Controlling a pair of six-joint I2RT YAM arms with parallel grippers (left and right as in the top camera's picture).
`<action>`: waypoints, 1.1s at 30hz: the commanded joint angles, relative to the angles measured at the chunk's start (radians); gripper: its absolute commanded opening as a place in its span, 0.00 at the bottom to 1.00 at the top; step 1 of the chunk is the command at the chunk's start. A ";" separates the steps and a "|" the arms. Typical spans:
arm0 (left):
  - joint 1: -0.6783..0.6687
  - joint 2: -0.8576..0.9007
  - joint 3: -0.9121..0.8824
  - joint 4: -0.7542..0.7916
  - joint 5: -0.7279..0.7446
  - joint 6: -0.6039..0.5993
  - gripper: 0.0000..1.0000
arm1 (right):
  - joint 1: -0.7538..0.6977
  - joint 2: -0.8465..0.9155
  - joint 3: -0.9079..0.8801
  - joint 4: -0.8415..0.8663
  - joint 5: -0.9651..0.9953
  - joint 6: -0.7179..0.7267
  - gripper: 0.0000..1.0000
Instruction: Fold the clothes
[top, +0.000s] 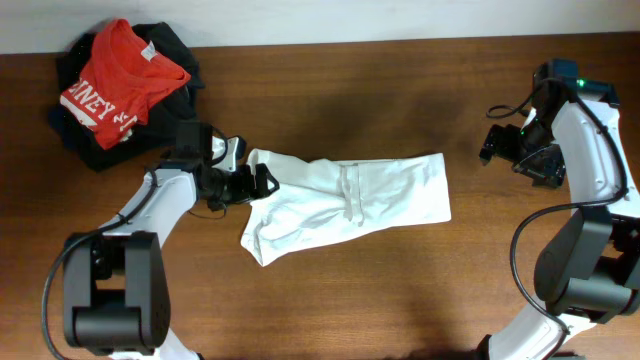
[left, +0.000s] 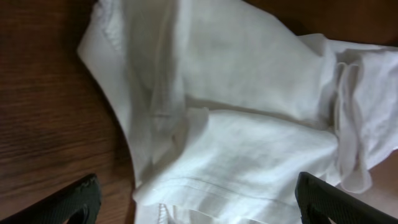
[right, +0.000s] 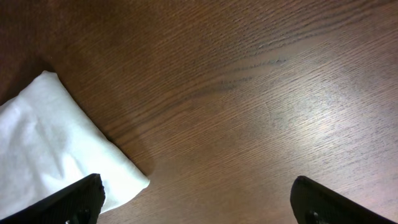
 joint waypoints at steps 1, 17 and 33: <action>-0.002 0.078 0.000 0.002 -0.017 0.008 0.99 | -0.003 -0.017 0.013 0.000 0.010 0.005 0.99; -0.055 0.214 0.005 -0.013 -0.162 -0.145 0.01 | -0.003 -0.017 0.013 0.000 0.010 0.005 0.98; -0.082 0.214 0.862 -1.006 -0.599 -0.214 0.01 | -0.003 -0.017 0.013 0.000 0.010 0.005 0.99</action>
